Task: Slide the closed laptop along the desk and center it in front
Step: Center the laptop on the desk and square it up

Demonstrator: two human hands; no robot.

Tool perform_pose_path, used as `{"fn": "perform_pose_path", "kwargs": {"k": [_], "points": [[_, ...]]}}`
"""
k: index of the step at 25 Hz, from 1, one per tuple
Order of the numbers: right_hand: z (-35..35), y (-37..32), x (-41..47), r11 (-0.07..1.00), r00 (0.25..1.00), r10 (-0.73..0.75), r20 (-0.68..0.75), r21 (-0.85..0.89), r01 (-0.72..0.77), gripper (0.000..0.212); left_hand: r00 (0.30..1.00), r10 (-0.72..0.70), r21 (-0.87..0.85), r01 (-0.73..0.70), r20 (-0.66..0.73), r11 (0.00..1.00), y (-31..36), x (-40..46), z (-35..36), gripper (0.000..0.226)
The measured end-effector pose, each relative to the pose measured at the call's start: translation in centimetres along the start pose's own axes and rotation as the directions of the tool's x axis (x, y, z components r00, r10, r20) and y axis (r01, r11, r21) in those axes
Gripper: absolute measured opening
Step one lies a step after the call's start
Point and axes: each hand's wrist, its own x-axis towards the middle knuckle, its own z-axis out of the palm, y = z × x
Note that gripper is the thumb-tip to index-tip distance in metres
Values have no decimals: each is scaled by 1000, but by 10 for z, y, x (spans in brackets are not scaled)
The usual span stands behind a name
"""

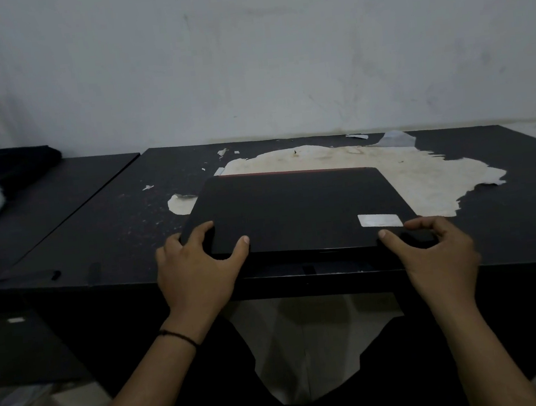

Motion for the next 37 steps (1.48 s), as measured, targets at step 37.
{"fn": "perform_pose_path", "kwargs": {"k": [37], "points": [[64,8,-46,673,762,-628,160,-381,634,36,861,509,169,-500,-10,849,39,-33,35,39]]}}
